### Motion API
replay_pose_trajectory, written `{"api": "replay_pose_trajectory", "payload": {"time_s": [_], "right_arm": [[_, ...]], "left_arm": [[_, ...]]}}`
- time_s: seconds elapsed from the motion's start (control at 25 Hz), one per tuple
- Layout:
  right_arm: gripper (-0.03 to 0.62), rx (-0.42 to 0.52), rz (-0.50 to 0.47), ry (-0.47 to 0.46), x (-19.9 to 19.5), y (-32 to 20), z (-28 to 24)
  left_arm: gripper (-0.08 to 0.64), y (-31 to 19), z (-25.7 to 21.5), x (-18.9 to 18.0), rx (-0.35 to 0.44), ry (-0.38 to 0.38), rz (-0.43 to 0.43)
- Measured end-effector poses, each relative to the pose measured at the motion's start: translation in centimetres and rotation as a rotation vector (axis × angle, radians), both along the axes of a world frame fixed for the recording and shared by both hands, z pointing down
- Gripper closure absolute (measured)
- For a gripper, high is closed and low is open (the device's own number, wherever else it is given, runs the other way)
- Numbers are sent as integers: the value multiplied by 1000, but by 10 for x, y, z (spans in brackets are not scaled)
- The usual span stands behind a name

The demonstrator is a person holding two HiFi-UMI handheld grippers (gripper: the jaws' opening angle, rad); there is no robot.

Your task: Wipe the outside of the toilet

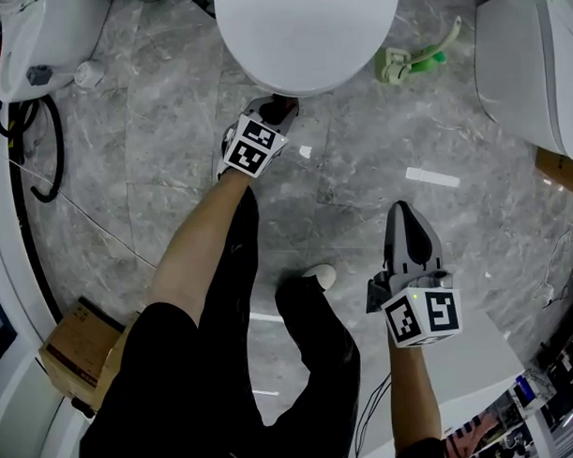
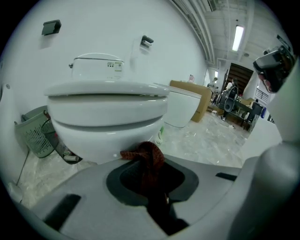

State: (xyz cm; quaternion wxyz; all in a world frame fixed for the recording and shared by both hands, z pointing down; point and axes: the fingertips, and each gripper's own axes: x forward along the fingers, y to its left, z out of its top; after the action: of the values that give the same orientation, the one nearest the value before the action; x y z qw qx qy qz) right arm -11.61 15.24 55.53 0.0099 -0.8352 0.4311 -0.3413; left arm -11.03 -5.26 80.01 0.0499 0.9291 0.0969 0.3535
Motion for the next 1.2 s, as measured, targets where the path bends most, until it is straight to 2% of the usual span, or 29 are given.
{"api": "replay_pose_trajectory", "payload": {"time_s": [0.16,0.28,0.4,0.52,0.64,0.84,0.96,1.08,1.2], "right_arm": [[592,13,27,11,5,30,-9],[592,33,46,23,6,54,-19],[592,61,46,46,5,81,-41],[592,64,16,70,7,107,-75],[592,83,-1,77,16,138,-126],[591,81,-139,148,10,184,-221],[591,65,-187,176,5,206,-265],[591,78,-197,200,15,211,-303],[591,113,-204,201,22,203,-330]], "left_arm": [[506,24,-15,12,15,31,14],[506,35,-29,13,19,66,-22],[505,55,-60,3,9,95,-42],[505,80,-101,-18,9,85,-50],[505,109,-158,-40,19,64,-81],[505,153,-286,-61,87,82,-89],[505,176,-356,-69,109,102,-102],[505,193,-417,-62,128,148,-104],[504,206,-455,-60,120,182,-137]]}}
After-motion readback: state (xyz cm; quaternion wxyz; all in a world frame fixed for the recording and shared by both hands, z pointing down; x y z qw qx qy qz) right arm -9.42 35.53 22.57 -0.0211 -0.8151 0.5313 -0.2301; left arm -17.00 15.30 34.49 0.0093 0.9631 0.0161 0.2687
